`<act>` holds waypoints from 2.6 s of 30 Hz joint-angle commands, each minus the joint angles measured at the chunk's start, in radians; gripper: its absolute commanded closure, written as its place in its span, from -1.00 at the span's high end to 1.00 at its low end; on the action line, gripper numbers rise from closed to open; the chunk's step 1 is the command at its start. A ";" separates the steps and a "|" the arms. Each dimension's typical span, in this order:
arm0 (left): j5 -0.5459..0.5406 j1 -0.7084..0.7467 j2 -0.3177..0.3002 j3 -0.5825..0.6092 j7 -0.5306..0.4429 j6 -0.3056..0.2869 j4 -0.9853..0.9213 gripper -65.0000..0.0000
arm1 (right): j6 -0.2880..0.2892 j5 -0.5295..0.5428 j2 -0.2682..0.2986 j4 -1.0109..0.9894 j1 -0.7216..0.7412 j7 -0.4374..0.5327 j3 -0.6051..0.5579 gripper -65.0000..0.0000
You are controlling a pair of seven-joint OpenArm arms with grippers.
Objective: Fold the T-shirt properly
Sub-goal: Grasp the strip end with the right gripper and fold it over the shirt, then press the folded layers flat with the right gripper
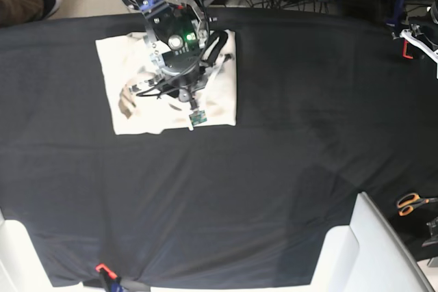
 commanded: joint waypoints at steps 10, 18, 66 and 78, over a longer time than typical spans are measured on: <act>-0.005 0.000 -0.013 0.034 -0.017 -0.001 0.016 -1.00 | -0.020 0.010 -0.018 -0.050 0.031 0.025 -0.075 -0.98; -0.005 0.000 -0.013 0.031 -0.017 -0.001 0.016 -1.00 | -0.020 0.010 -0.024 -0.073 0.040 0.051 -0.105 -0.98; 0.137 -0.029 0.018 0.032 -0.017 -0.003 0.007 -1.00 | -0.012 0.297 0.123 0.323 0.031 -0.152 0.163 -0.96; 0.143 -0.066 0.018 0.085 -0.016 -0.003 0.005 -1.00 | -0.012 0.300 0.108 0.333 -0.017 -0.153 0.037 -0.19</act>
